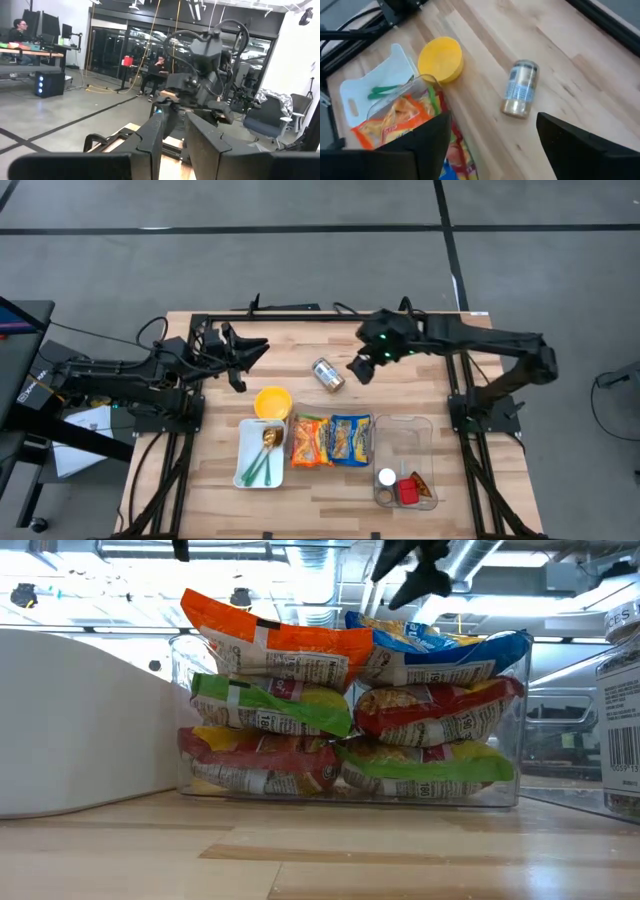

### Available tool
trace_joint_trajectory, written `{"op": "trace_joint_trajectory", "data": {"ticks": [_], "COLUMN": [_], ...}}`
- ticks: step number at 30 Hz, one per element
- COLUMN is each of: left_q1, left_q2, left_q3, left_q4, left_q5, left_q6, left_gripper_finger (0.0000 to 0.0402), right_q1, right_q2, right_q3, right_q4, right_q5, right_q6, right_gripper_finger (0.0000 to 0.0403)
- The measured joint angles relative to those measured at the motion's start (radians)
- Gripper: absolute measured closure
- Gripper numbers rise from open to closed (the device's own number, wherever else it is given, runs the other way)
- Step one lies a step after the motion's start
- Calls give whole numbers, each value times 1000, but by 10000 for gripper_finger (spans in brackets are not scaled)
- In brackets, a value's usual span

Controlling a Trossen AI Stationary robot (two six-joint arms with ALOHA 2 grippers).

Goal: Pick & Place Food Item
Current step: Put the golden seasoning bottle into the right transparent bin

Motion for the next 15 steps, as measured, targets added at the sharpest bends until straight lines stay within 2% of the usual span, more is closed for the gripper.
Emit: {"op": "trace_joint_trajectory", "data": {"ticks": [5,15], "left_q1": [0,-1], "left_q2": [0,0], "left_q3": [0,0], "left_q4": [-1,-2], "left_q5": [0,0], "left_q6": [0,24], "left_gripper_finger": [325,325], "right_q1": [-50,-78], "right_q2": [103,321], "right_q3": [54,54], "right_q4": [-41,-21], "right_q5": [53,1], "right_q6": [39,80], "right_gripper_finger": [115,115]}}
